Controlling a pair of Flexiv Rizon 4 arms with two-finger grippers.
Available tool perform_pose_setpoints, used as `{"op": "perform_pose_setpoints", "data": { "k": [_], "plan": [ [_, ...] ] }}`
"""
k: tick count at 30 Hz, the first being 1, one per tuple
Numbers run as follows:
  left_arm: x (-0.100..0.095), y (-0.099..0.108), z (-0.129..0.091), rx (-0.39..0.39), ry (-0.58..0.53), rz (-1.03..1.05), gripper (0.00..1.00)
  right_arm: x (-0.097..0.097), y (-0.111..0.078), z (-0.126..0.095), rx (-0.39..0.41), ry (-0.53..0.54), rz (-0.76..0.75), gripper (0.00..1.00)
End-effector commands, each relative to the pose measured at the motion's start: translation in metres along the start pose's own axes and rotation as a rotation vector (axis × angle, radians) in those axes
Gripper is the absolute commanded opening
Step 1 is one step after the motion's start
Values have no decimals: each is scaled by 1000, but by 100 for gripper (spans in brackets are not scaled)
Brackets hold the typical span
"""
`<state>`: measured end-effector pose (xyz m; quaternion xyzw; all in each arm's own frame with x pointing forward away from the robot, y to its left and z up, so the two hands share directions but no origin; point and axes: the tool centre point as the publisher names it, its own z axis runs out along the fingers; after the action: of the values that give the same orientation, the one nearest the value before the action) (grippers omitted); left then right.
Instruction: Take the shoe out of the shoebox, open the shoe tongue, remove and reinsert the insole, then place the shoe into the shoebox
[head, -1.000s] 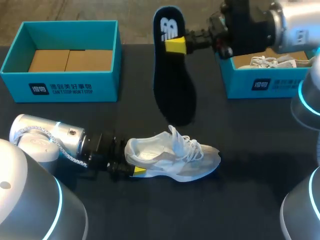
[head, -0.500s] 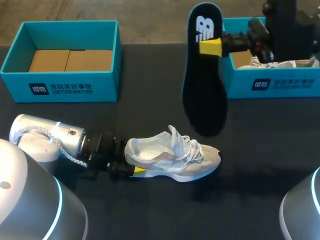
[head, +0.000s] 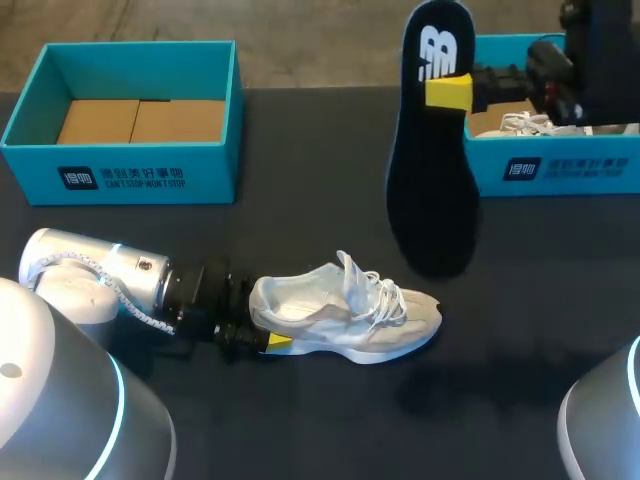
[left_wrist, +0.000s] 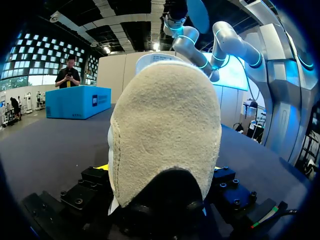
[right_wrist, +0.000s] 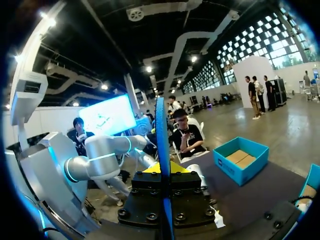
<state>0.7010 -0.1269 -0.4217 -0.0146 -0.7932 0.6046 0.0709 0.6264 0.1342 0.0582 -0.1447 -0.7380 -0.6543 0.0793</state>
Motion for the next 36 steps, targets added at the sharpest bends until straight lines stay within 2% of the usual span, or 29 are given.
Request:
{"op": "perform_pose_setpoints", "data": {
  "k": [1,10,19,33,34,36],
  "plan": [
    [-1,5,0,0,-1,0,0,18,-6,-22,41,-17,26,0],
    [-1,5,0,0,-1,0,0,30,-26,-43,39,-37,102,0],
    [-1,5,0,0,-1,0,0,25,-35,-44,16,-7,104,0],
    [-2,4,-2,-3,4,8,0,25,-35,-44,16,-7,104,0],
    [-2,5,-3,-5,9,8,28,25,-35,-44,16,-7,104,0],
    [-1,7,-4,-19,19,17,100,25,-35,-44,16,-7,104,0]
  ]
}}
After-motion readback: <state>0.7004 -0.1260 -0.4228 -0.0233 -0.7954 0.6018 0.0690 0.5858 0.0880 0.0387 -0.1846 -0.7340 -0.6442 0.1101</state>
